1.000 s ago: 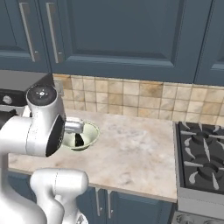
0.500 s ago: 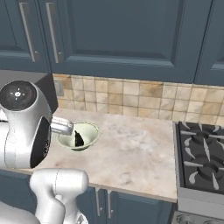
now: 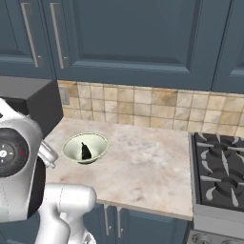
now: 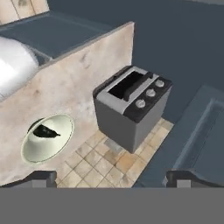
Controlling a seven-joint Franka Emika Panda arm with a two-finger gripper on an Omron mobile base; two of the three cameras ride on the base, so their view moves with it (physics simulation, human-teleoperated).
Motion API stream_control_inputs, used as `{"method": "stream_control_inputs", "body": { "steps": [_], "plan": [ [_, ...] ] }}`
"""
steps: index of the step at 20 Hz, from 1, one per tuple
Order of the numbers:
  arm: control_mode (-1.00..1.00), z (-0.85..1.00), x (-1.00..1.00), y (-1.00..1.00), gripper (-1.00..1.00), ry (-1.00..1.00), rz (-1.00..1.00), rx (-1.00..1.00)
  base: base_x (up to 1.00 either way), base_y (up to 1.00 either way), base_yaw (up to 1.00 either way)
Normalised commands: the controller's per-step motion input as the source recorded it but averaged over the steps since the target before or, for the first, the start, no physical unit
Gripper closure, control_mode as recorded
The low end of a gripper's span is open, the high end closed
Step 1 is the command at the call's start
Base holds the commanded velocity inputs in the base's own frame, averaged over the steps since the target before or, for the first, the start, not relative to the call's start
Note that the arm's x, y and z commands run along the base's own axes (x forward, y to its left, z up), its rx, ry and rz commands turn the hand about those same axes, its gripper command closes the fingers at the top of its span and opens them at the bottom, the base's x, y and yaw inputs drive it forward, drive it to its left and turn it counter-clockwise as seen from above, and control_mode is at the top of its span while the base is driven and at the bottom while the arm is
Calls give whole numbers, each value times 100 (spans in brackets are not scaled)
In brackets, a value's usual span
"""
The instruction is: Take the corn, mushroom, and eggplant from the freezer and place them in the bowl on the counter.
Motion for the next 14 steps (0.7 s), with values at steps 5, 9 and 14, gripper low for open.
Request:
{"method": "stream_control_inputs", "body": {
  "steps": [5, 9, 14],
  "plan": [
    [-100, 0, 0, 26, -100, -8, -37, 65, 0, 0, 0],
    [-100, 0, 0, 24, -100, 0, -35, 69, 0, 0, 0],
    [-100, -5, 10, 16, -100, 0, -37, 65, 0, 0, 0]
  ]
}}
